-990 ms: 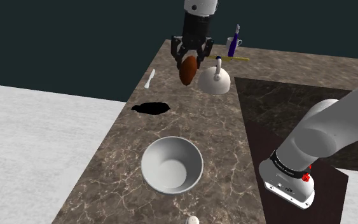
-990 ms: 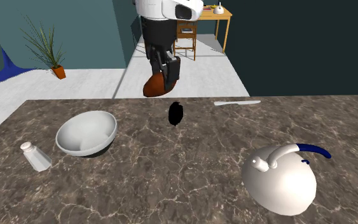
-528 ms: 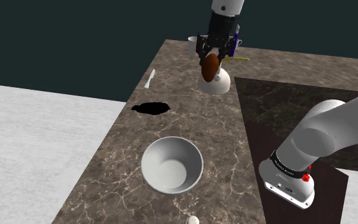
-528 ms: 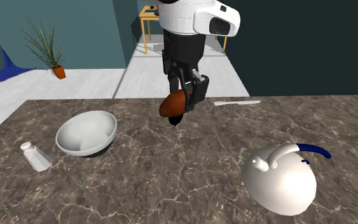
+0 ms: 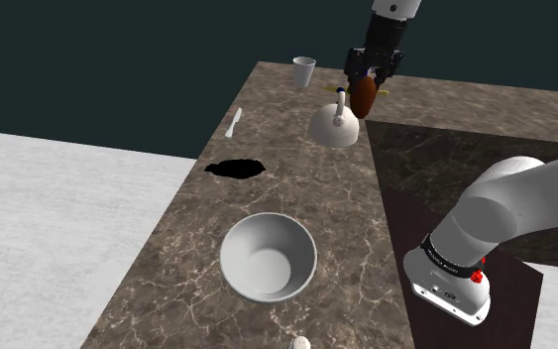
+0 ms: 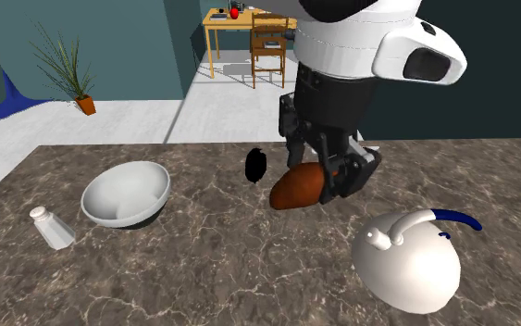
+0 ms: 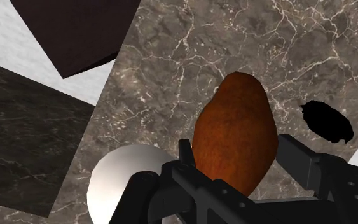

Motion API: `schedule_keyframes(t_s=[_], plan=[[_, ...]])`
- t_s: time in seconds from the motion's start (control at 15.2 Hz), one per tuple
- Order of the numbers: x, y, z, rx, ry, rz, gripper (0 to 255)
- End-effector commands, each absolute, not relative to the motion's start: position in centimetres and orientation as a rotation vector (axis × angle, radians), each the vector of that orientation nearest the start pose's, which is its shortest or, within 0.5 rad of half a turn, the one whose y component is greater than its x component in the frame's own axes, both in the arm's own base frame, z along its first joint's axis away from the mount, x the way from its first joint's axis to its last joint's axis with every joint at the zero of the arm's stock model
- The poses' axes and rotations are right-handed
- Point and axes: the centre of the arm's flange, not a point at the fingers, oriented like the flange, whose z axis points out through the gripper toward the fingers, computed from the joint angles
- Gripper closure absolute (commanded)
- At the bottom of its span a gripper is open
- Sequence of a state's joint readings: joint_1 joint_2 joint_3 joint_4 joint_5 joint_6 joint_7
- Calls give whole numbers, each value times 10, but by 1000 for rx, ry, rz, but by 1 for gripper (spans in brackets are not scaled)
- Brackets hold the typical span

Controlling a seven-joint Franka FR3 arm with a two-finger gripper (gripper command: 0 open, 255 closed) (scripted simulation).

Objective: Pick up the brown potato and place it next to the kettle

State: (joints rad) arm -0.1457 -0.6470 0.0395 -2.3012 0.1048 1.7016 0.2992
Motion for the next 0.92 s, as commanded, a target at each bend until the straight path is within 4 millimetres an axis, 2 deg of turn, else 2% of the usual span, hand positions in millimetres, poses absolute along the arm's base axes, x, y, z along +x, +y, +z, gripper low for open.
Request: schedule_keyframes(t_s=[0.0, 0.26, 0.33, 0.86], plan=[[349, -51, 581, -2988, 641, -60, 255], [331, -101, 581, -2988, 641, -60, 255], [325, -118, 581, -2988, 641, -60, 255], [325, -118, 538, -2988, 641, -60, 255]])
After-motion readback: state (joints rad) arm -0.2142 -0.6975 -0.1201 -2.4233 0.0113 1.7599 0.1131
